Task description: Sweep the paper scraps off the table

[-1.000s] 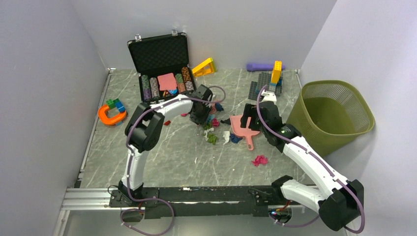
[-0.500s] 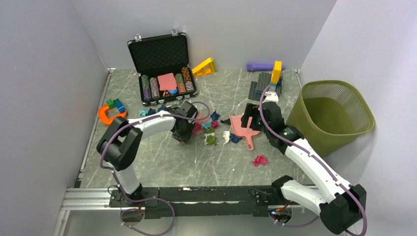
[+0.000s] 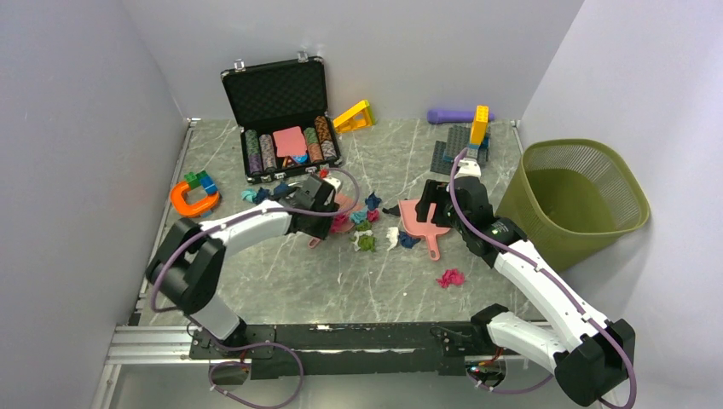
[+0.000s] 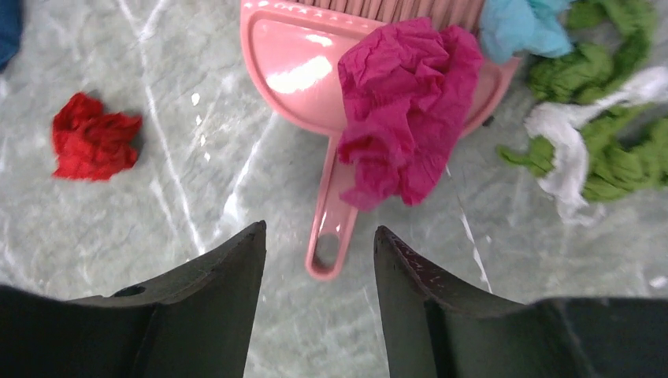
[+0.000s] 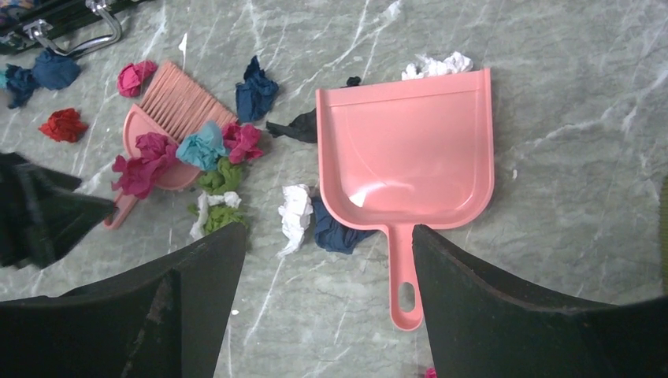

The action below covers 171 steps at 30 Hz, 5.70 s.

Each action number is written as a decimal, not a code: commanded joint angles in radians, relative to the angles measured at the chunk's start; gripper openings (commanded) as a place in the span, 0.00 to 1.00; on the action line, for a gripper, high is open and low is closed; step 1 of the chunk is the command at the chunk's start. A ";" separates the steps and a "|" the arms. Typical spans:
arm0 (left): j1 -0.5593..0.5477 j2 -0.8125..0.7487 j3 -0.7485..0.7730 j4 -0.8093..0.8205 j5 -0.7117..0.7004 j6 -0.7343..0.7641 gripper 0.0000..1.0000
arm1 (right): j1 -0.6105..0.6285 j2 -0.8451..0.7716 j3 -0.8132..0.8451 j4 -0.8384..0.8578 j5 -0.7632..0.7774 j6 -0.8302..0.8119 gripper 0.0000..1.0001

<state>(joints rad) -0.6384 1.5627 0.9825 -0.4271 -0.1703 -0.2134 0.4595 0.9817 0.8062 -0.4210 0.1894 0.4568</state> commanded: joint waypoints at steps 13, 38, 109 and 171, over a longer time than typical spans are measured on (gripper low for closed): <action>0.013 0.337 0.169 -0.011 0.106 0.074 0.14 | -0.002 -0.015 0.003 0.019 -0.030 0.013 0.80; -0.154 0.135 0.329 -0.675 -0.400 -0.228 0.00 | 0.006 0.149 -0.001 0.155 -0.382 0.038 0.80; 0.035 -0.615 -0.278 0.471 0.521 -0.606 0.83 | 0.181 0.134 -0.224 0.952 -0.523 0.426 0.00; 0.085 -0.508 -0.492 1.343 0.627 -0.991 0.00 | 0.251 0.256 -0.486 1.784 -0.353 0.679 0.67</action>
<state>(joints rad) -0.5541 1.0939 0.4450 0.9516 0.4515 -1.2453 0.7040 1.2461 0.3428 1.3006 -0.1818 1.1770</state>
